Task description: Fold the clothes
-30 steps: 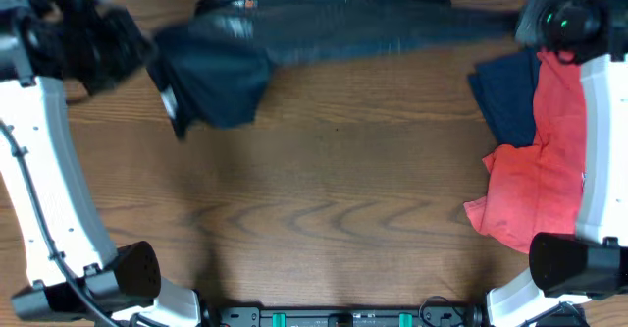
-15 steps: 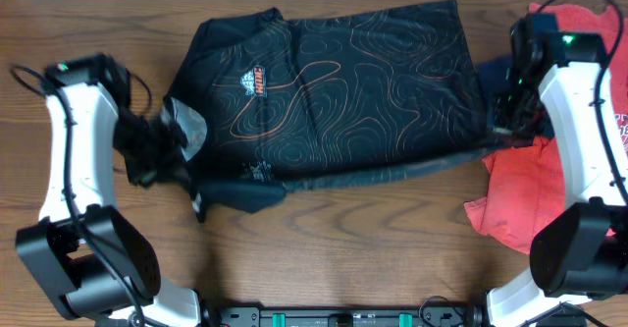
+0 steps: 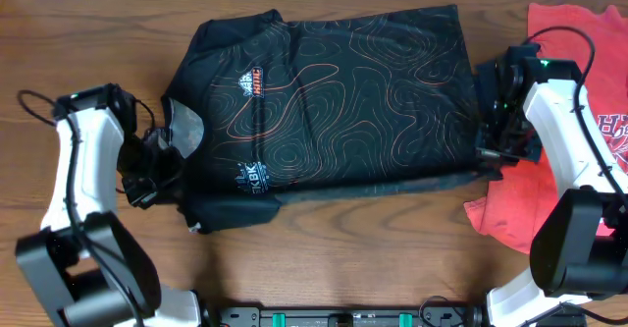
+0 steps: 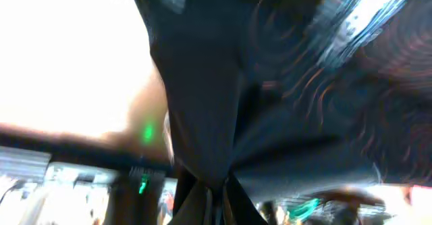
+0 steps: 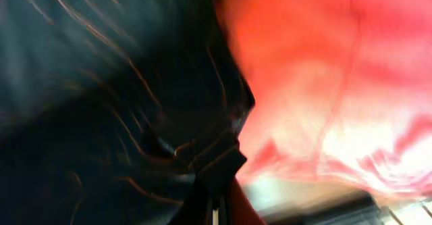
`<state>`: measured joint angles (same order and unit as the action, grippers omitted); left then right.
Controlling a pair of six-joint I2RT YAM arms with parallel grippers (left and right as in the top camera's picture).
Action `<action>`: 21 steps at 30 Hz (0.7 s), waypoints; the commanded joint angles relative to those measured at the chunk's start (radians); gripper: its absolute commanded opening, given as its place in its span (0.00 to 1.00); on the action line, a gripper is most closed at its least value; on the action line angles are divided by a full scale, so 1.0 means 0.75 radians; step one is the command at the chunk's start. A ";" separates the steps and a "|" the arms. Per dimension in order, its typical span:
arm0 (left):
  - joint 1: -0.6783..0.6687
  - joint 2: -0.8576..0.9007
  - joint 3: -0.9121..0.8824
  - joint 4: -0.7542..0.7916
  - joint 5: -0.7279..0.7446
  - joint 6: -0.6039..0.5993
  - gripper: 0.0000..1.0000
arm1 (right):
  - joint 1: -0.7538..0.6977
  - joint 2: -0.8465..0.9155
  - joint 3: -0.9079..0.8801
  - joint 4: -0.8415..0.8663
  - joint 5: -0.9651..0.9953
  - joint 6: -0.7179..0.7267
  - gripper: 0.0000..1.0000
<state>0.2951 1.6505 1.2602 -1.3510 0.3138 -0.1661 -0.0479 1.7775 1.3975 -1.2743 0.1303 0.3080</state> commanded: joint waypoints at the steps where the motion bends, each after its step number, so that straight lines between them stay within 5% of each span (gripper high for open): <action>1: 0.007 -0.042 0.003 0.110 0.174 -0.045 0.06 | -0.015 -0.010 0.003 0.159 -0.023 0.027 0.01; 10: 0.007 -0.039 0.003 0.633 0.276 -0.148 0.06 | -0.014 -0.008 0.002 0.663 -0.046 0.026 0.01; 21: -0.100 0.030 0.003 0.987 0.185 -0.236 0.06 | -0.013 0.081 0.002 0.875 -0.045 0.016 0.01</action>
<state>0.2382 1.6463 1.2575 -0.6308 0.5114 -0.3199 -0.0475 1.7927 1.3975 -0.6331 0.0788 0.3107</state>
